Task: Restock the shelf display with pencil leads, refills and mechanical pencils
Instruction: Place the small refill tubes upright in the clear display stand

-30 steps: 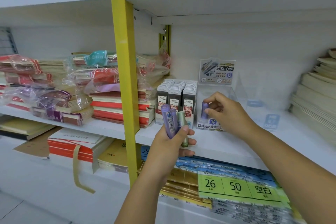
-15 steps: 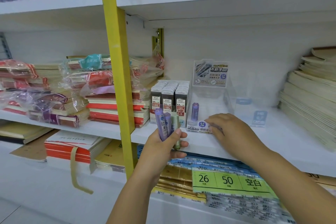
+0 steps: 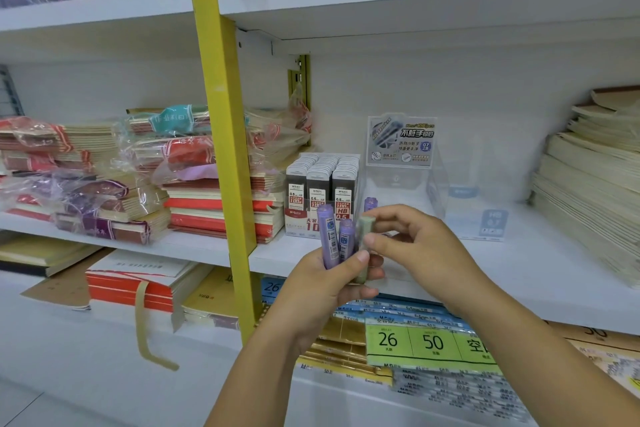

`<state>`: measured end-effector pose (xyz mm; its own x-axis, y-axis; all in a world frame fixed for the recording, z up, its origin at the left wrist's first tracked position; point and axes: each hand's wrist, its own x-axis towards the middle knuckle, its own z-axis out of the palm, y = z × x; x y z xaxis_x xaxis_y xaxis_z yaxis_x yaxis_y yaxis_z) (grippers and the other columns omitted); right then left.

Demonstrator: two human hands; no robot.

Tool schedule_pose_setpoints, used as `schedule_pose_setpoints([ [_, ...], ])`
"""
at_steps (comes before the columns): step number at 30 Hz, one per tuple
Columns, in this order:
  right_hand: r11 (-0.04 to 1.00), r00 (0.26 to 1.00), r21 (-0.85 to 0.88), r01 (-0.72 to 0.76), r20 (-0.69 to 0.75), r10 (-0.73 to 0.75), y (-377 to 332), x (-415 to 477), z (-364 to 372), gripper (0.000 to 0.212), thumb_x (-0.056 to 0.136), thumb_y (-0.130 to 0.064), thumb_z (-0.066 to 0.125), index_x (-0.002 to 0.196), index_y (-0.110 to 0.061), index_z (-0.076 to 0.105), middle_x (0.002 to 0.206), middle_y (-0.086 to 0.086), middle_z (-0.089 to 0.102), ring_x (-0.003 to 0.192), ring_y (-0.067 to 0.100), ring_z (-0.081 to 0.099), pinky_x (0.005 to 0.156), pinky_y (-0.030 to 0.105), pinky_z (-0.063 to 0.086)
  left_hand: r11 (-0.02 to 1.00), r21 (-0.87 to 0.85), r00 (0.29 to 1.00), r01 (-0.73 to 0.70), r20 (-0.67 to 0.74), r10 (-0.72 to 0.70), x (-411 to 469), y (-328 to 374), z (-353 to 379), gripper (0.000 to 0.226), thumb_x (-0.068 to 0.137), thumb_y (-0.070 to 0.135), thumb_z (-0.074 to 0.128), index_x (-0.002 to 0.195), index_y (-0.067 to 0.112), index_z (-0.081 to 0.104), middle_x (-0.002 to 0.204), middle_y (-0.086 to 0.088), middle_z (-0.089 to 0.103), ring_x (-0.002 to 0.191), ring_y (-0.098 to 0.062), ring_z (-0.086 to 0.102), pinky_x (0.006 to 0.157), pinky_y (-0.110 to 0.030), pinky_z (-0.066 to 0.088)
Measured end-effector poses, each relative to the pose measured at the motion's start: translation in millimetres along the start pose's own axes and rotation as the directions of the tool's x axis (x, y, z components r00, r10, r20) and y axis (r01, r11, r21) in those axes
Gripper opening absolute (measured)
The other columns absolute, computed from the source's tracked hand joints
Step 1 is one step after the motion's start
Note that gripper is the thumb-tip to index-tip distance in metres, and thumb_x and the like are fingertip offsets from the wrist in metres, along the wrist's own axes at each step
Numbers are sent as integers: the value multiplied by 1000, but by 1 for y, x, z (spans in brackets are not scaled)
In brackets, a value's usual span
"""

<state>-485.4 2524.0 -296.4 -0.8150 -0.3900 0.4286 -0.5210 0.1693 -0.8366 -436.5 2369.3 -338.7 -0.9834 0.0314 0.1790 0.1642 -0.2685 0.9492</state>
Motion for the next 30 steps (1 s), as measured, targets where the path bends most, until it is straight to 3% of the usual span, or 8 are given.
schedule_pose_setpoints([
  [3, 990, 995, 142, 12, -96, 1, -3, 6, -6, 19, 86, -20, 70, 100, -30, 63, 94, -6, 74, 88, 13, 70, 85, 36, 53, 999, -38, 1000, 10, -3, -10, 1, -1, -3, 25, 95, 19, 62, 119, 14, 65, 106, -12, 76, 101, -24, 73, 71, -24, 59],
  [6, 970, 989, 233, 66, -141, -34, -8, 12, -12, 20, 93, -21, 62, 104, -37, 63, 93, -7, 70, 80, 18, 73, 69, 31, 59, 1000, 29, 998, -8, -60, 9, 3, 0, -7, 19, 98, 21, 60, 115, 17, 67, 95, -5, 77, 86, -17, 74, 63, -24, 57],
  [10, 998, 997, 5, 66, 41, -66, -10, 15, -22, 28, 89, -23, 67, 105, -45, 69, 93, -7, 56, 57, 6, 59, 49, 16, 46, 995, 69, 984, -65, -163, 76, 8, 0, -9, 16, 97, 27, 61, 110, 25, 70, 80, 0, 71, 66, -9, 62, 52, -22, 49],
  [15, 965, 987, -242, 106, 143, -73, -3, 11, -14, 25, 73, -19, 82, 84, -35, 66, 80, -15, 64, 64, 2, 56, 61, 17, 47, 987, 120, 979, -105, -161, 124, 10, -1, -6, 16, 91, 33, 69, 104, 28, 76, 79, 2, 70, 67, -11, 60, 51, -21, 46],
  [20, 947, 999, 318, -34, 43, 21, 4, 9, -15, 21, 84, -6, 68, 102, -15, 66, 90, 6, 73, 74, 18, 67, 69, 22, 55, 990, 97, 966, -106, -225, 126, 12, -5, -9, 10, 91, 21, 71, 99, 19, 76, 72, -1, 67, 62, -10, 59, 52, -20, 48],
  [22, 918, 998, 394, -47, -17, 58, 7, 9, -12, 21, 86, -7, 65, 106, -13, 63, 91, 8, 74, 76, 20, 67, 70, 26, 55, 987, 109, 969, -117, -205, 138, 11, -4, -6, 11, 91, 21, 71, 101, 18, 74, 73, -1, 68, 62, -10, 61, 51, -20, 48],
  [27, 984, 969, 110, 138, -220, -111, 4, 15, -25, 17, 94, -16, 58, 104, -29, 55, 102, -11, 73, 94, 9, 69, 73, 21, 55, 977, 168, 971, -131, -175, 160, 10, -2, 1, 18, 95, 29, 64, 112, 21, 65, 92, 1, 76, 61, -9, 62, 47, -20, 46],
  [30, 966, 922, -22, 259, -294, -254, 0, 21, -39, 28, 96, -11, 54, 103, -37, 50, 108, -9, 70, 105, 7, 64, 91, 36, 51, 969, 216, 974, -119, -166, 157, 9, -2, 2, 19, 98, 36, 59, 115, 27, 60, 84, 4, 73, 55, -8, 56, 45, -20, 43],
])
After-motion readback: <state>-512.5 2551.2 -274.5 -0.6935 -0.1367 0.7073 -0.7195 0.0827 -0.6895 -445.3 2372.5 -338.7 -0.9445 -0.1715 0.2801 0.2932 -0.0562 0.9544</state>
